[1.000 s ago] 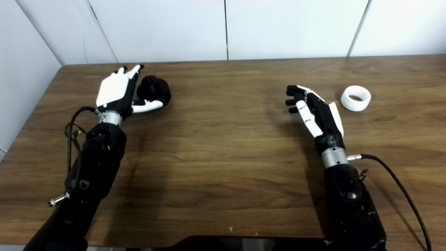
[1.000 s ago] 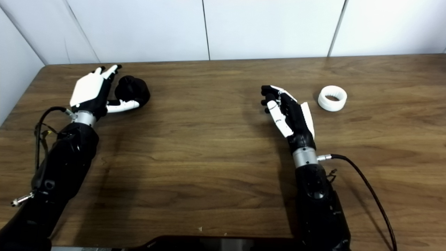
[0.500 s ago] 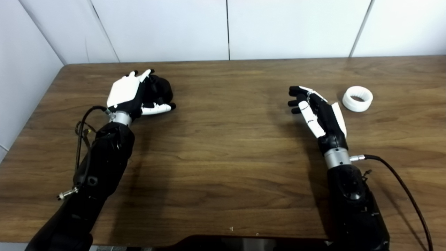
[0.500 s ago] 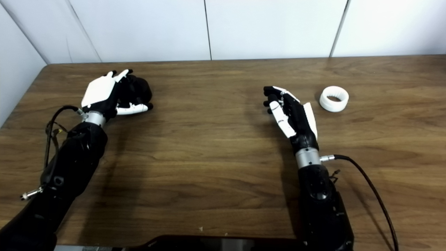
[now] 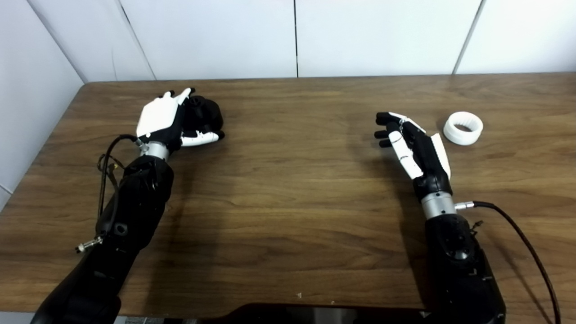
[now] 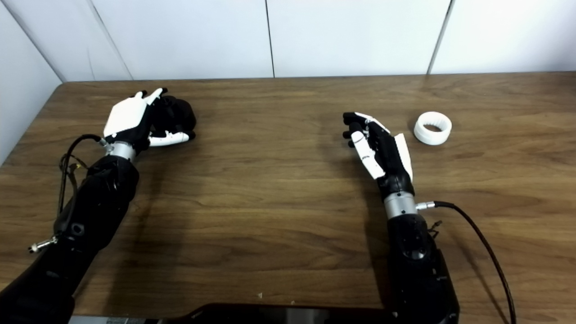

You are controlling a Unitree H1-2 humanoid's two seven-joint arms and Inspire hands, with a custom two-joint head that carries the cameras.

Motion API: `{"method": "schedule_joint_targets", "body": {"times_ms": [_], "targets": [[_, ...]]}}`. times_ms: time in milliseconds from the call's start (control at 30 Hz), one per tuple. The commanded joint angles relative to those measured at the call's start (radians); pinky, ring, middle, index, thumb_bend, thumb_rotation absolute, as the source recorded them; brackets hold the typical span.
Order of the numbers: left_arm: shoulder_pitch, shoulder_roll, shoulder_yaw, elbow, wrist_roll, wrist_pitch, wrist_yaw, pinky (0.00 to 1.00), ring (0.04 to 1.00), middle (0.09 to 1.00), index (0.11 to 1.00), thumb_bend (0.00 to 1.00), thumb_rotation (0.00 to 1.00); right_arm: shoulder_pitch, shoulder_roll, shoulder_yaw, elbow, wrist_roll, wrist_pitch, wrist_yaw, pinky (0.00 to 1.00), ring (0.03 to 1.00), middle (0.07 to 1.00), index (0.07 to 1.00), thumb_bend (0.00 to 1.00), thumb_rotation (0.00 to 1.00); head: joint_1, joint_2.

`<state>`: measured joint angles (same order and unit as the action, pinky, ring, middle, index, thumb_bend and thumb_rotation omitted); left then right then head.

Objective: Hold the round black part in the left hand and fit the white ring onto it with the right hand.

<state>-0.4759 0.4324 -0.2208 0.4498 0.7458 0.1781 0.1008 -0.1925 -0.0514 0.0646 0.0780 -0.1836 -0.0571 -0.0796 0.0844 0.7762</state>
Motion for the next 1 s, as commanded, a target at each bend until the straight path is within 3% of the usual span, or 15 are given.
{"method": "schedule_joint_targets", "body": {"times_ms": [0,200,333,500,967], "targets": [[-0.054,0.029,0.003,0.006,0.014,0.011,0.019,1.00,1.000,0.921,0.956,1.00,0.57,-0.002,-0.011,-0.006,-0.024,-0.013,-0.018,-0.002,0.64,0.689,0.767,0.743,0.39,0.78,0.006,0.002],[-0.066,0.025,0.001,0.036,0.017,0.034,0.043,1.00,0.978,0.894,0.916,1.00,0.51,0.003,-0.017,-0.005,-0.030,-0.019,-0.022,-0.003,0.65,0.683,0.765,0.746,0.39,0.79,0.006,0.005],[-0.064,0.002,0.025,0.058,-0.006,0.045,0.094,1.00,0.855,0.789,0.778,0.99,0.39,0.007,-0.018,-0.009,-0.032,-0.012,-0.021,0.000,0.65,0.682,0.763,0.743,0.41,0.80,0.007,0.008],[-0.059,-0.019,0.051,0.077,-0.036,0.046,0.141,1.00,0.784,0.700,0.686,0.98,0.33,0.007,-0.019,-0.011,-0.036,-0.010,-0.019,0.001,0.64,0.679,0.759,0.740,0.41,0.79,0.010,0.010],[-0.047,-0.033,0.063,0.107,-0.102,0.033,0.181,1.00,0.773,0.635,0.649,0.98,0.26,0.001,-0.019,-0.019,-0.032,0.006,-0.029,0.006,0.64,0.681,0.761,0.731,0.41,0.77,0.012,0.012]]}}
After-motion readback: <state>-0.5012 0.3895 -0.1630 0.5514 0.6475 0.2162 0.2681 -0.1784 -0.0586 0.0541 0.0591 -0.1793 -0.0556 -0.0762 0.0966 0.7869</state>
